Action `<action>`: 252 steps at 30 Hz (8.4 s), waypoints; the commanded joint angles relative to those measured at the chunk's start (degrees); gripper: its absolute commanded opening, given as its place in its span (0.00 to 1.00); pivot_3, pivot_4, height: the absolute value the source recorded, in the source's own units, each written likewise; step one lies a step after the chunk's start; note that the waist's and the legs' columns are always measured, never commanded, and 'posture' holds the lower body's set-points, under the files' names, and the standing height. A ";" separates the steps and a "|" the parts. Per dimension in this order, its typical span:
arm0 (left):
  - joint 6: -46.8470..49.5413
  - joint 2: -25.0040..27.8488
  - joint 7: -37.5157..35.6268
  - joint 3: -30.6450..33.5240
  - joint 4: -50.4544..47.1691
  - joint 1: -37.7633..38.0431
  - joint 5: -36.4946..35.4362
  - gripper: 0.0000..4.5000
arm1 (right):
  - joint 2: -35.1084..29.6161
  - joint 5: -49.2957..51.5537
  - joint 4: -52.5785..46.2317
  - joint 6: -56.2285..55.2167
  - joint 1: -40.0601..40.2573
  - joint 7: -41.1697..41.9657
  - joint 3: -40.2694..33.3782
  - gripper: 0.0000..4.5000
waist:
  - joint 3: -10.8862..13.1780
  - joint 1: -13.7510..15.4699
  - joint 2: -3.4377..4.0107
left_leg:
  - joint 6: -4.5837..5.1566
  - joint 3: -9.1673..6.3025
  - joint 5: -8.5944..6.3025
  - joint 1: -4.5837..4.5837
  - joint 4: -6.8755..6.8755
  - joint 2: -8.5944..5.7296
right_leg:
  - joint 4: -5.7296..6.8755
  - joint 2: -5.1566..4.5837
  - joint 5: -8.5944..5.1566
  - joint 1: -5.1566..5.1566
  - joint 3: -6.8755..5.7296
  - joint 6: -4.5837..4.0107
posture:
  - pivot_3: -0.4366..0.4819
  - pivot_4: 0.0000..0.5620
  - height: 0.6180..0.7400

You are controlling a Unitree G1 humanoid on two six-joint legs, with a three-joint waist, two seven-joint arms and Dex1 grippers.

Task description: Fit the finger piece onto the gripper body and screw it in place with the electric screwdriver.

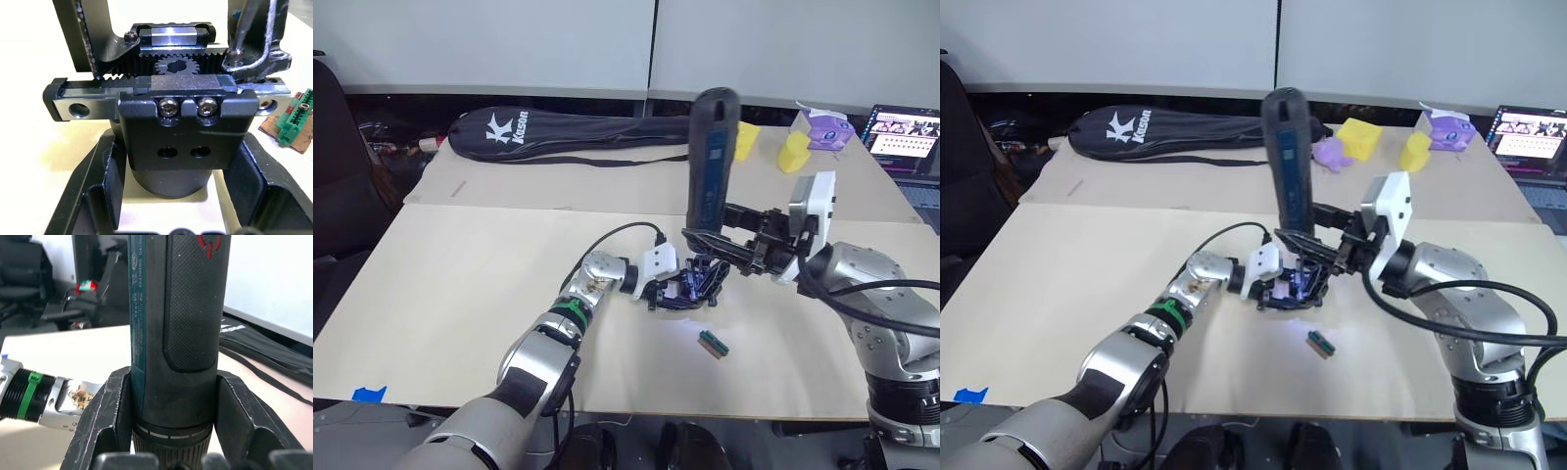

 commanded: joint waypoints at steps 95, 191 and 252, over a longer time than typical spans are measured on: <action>8.09 6.61 -17.34 -9.05 -26.98 13.36 -9.18 1.00 | 10.12 -4.83 -32.16 -6.54 35.93 -24.36 -6.35 0.42 | -0.27 -0.16 -0.15 | -0.11 0.05 0.02 -0.04 -0.11 0.01 | 0.01 0.27 -0.03 -0.14 -0.97 0.02 | 0.48 0.27 1.00; 4.49 4.68 -16.83 -7.99 -20.16 8.99 -7.71 1.00 | 10.96 -7.96 -30.41 -7.86 37.13 -21.84 -4.10 0.42 | -0.28 -0.09 -0.15 | -0.10 0.06 0.02 -0.06 -0.09 -0.01 | 0.05 0.28 -0.02 -0.14 -1.00 0.00 | 0.48 0.27 1.00; 4.49 4.77 -16.92 -8.29 -20.57 9.41 -7.50 1.00 | 9.55 -5.26 -30.81 -3.92 34.11 -25.46 -3.77 0.42 | -0.28 -0.10 -0.14 | -0.10 0.07 0.03 -0.05 -0.08 -0.02 | 0.07 0.29 -0.02 -0.14 -1.00 0.00 | 0.48 0.27 1.00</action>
